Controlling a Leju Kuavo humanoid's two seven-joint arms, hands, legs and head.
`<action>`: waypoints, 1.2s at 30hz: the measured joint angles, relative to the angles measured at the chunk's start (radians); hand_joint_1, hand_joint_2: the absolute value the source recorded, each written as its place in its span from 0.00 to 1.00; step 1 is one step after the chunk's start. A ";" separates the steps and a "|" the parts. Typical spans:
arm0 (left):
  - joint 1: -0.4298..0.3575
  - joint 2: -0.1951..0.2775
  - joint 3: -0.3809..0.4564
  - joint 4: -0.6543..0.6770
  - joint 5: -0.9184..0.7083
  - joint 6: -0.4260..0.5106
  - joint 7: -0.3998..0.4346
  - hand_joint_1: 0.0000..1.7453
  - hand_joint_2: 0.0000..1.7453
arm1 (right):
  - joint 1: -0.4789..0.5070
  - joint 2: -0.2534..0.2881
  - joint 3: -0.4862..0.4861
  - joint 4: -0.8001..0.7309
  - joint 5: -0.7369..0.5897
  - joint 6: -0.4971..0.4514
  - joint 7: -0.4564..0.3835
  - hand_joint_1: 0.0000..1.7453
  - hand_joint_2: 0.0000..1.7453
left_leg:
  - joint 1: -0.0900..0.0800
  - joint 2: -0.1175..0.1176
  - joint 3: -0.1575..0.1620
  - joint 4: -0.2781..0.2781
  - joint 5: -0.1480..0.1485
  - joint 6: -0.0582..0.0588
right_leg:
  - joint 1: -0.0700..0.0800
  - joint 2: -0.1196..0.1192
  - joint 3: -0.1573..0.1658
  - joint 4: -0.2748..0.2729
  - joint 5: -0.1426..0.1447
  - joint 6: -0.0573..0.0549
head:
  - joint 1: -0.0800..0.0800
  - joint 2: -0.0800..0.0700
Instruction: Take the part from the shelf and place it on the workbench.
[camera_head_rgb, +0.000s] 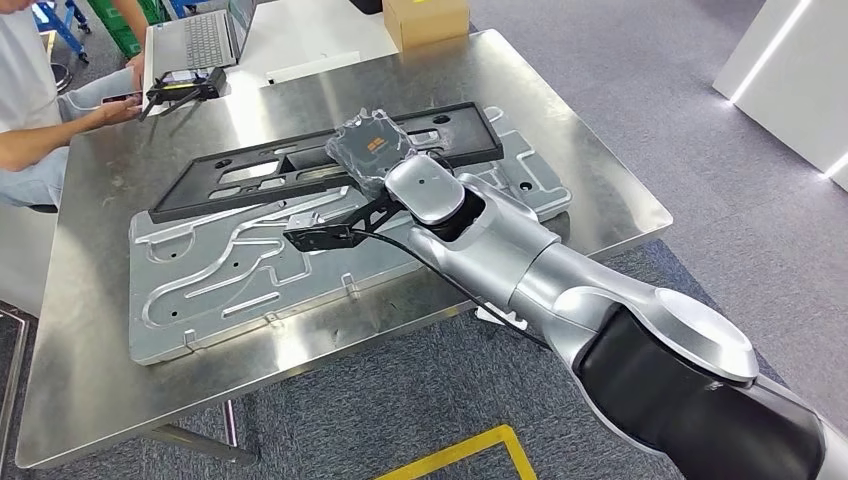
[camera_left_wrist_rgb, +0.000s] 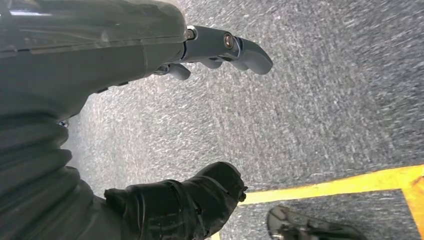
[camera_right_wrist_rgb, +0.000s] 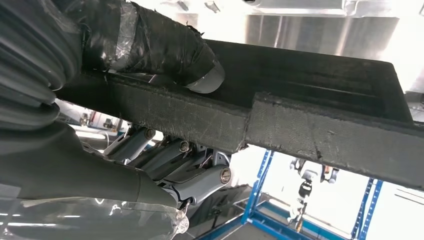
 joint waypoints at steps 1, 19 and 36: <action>0.000 0.000 0.000 0.000 0.000 0.000 0.000 0.00 1.00 | 0.000 0.000 0.000 0.001 0.000 0.000 0.000 1.00 1.00 | 0.000 0.000 0.028 -0.074 0.042 0.003 | 0.000 0.000 0.006 0.000 -0.005 0.002 | 0.000 0.000; -0.002 0.000 0.000 0.000 -0.005 0.008 0.002 0.00 1.00 | 0.017 0.006 0.000 0.015 -0.005 -0.012 -0.011 1.00 1.00 | -0.007 -0.004 0.137 -0.217 0.042 0.039 | 0.006 -0.008 -0.043 0.019 0.029 0.030 | 0.007 0.000; -0.005 0.020 0.000 0.000 0.001 0.176 0.198 0.00 1.00 | 0.043 0.020 0.000 0.016 -0.013 -0.013 -0.008 1.00 1.00 | -0.013 -0.002 0.096 -0.223 0.087 0.024 | 0.004 0.000 0.018 -0.009 -0.014 0.021 | -0.001 0.000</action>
